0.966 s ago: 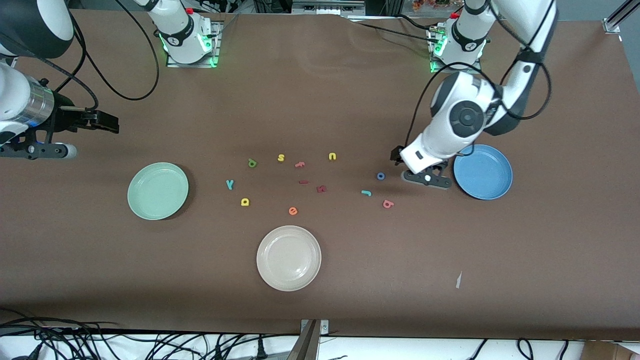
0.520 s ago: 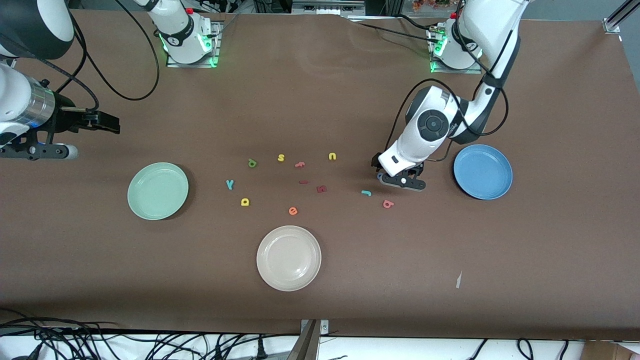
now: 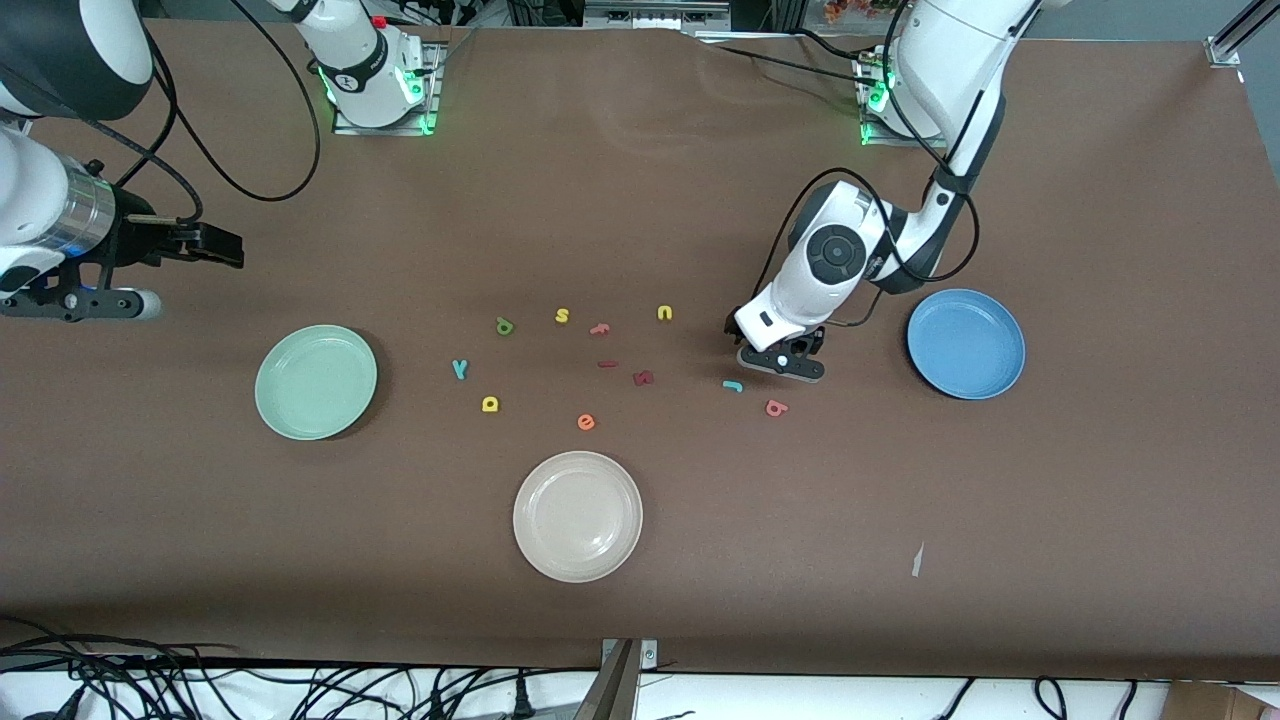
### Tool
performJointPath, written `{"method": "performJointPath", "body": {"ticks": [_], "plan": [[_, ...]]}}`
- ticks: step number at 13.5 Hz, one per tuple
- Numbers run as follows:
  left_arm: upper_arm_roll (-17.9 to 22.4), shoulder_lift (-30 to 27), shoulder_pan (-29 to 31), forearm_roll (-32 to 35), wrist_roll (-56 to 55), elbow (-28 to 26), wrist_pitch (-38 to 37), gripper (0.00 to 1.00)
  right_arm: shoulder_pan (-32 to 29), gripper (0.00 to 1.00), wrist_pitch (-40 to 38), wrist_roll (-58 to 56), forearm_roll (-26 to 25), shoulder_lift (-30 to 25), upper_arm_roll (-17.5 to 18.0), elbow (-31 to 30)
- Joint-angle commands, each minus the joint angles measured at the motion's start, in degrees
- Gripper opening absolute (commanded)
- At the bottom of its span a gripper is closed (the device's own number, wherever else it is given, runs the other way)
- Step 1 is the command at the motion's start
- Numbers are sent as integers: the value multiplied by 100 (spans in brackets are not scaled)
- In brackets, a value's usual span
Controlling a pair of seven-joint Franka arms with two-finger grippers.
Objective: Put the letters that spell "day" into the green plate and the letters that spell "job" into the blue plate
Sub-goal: 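Reach to the blue o and grasp it with the left gripper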
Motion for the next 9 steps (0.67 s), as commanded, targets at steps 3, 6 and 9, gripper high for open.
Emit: {"method": "performJointPath", "body": {"ticks": [3,6,9], "plan": [[75,104,-125,-119,7,39,72,87,56,100,181,-78,93,104,44,31],[83,148,-116,-84,16,39,72,76,161,100,181,18,93,166,53,31],[92,201,-108,-93,16,57,72,78,188,100,260,62,417,262,53,-30]]}}
